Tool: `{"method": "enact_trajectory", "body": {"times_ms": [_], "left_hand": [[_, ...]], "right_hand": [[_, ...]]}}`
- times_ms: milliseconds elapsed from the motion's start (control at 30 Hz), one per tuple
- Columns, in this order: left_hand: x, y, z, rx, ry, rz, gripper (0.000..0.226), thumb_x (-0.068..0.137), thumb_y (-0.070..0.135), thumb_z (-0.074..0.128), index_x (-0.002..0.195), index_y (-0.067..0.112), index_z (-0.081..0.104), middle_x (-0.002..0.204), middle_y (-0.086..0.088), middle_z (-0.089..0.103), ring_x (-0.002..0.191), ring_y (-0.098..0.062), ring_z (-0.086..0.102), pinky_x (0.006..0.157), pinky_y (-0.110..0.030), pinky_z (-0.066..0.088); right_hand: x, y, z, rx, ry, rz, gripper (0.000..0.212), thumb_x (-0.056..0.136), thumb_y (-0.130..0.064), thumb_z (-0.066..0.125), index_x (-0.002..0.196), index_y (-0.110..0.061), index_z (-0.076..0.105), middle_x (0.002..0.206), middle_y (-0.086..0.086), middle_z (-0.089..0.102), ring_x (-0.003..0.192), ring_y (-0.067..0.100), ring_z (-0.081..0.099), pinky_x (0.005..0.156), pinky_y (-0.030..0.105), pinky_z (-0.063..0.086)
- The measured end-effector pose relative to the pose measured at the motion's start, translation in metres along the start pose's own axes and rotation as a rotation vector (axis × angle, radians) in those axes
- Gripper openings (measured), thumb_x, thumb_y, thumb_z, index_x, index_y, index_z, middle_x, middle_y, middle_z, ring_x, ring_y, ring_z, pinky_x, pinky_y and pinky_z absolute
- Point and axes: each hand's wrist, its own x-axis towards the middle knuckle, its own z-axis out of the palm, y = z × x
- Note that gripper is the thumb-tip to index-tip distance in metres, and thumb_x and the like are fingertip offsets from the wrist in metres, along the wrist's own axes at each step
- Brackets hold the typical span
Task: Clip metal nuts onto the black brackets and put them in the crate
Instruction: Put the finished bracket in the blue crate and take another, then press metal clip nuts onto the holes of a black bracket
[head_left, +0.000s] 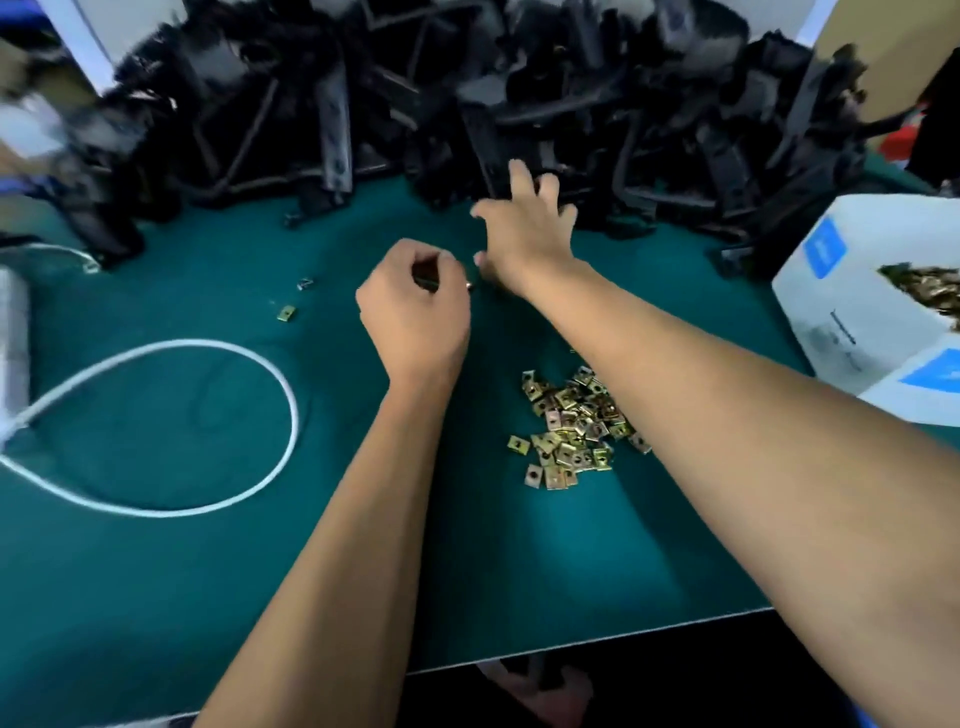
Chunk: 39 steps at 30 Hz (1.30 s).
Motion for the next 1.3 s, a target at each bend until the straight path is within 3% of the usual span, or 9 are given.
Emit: {"method": "enact_trajectory", "body": {"times_ms": [133,233,400,500,633,767,900,1167,1300], "left_hand": [[0.008,0.001,0.004,-0.131,-0.013,-0.141,0.013,0.091,0.018,0.062,0.082,0.016,0.071,0.072,0.009,0.068,0.068,-0.001,0.064,0.069,-0.02,0.051],[0.015,0.007,0.005,-0.438,-0.094,-0.304,0.017,0.098,0.027,0.064,0.103,0.011,0.068,0.094,-0.003,0.071,0.079,-0.017,0.072,0.069,-0.042,0.063],[0.024,0.007,-0.002,-0.786,-0.293,-0.458,0.046,0.093,0.028,0.076,0.131,0.024,0.051,0.119,-0.014,0.071,0.096,-0.027,0.073,0.069,-0.036,0.06],[0.027,0.002,-0.01,-0.742,-0.386,-0.429,0.034,0.091,0.014,0.078,0.122,0.016,0.065,0.107,-0.012,0.074,0.087,-0.024,0.074,0.064,-0.03,0.057],[0.031,0.002,-0.01,-0.829,-0.101,-0.57,0.008,0.096,0.008,0.07,0.09,0.011,0.064,0.094,-0.012,0.069,0.076,-0.024,0.068,0.062,-0.029,0.057],[0.039,-0.002,-0.013,-1.198,0.011,-0.767,0.014,0.103,0.014,0.055,0.09,0.009,0.06,0.071,-0.005,0.061,0.055,-0.015,0.055,0.051,-0.023,0.048],[0.036,-0.002,-0.008,-1.164,-0.092,-0.743,0.009,0.1,0.013,0.064,0.094,0.016,0.058,0.081,-0.003,0.061,0.062,-0.012,0.059,0.055,-0.018,0.043],[0.023,0.005,0.002,-1.031,-0.39,-0.704,0.015,0.094,0.005,0.07,0.079,0.005,0.072,0.077,-0.009,0.073,0.075,-0.024,0.075,0.07,-0.031,0.062],[0.02,0.008,0.006,-1.116,-0.397,-0.752,0.01,0.096,0.003,0.066,0.087,0.002,0.067,0.079,-0.014,0.073,0.077,-0.028,0.076,0.073,-0.033,0.063]], "right_hand": [[-0.007,0.002,-0.005,0.312,0.188,-0.086,0.038,0.09,0.002,0.059,0.121,-0.017,0.07,0.133,0.009,0.056,0.112,0.025,0.057,0.094,0.034,0.049],[-0.023,-0.003,-0.02,0.689,0.332,-0.221,0.043,0.085,0.007,0.054,0.115,-0.017,0.074,0.117,-0.006,0.07,0.109,0.007,0.063,0.102,0.024,0.049],[-0.039,0.005,-0.027,1.204,0.087,-0.249,0.043,0.091,0.0,0.059,0.129,-0.015,0.046,0.118,0.012,0.073,0.11,0.022,0.071,0.099,0.036,0.056],[-0.041,0.017,-0.026,1.062,0.051,-0.176,0.024,0.096,-0.011,0.065,0.117,-0.013,0.053,0.11,0.01,0.073,0.107,0.024,0.07,0.101,0.046,0.055],[-0.048,0.037,-0.03,0.667,0.156,-0.229,0.02,0.092,-0.035,0.074,0.091,-0.018,0.064,0.084,-0.006,0.069,0.075,0.003,0.065,0.072,0.036,0.055],[-0.064,0.043,-0.043,0.324,-0.441,-0.328,0.03,0.076,-0.047,0.087,0.083,-0.023,0.071,0.071,-0.003,0.075,0.058,0.008,0.068,0.058,0.029,0.054],[-0.076,0.036,-0.034,0.097,-0.562,-0.342,0.031,0.069,-0.043,0.093,0.083,-0.026,0.072,0.071,-0.009,0.074,0.05,0.009,0.068,0.048,0.023,0.048],[-0.083,0.052,-0.02,0.419,-0.533,-0.346,0.013,0.086,-0.011,0.082,0.09,-0.022,0.076,0.07,-0.005,0.072,0.055,0.011,0.069,0.053,0.019,0.051],[-0.085,0.06,-0.01,0.761,-0.223,-0.267,0.01,0.089,-0.003,0.076,0.089,-0.013,0.078,0.077,0.001,0.077,0.061,0.016,0.073,0.061,0.02,0.057]]}}
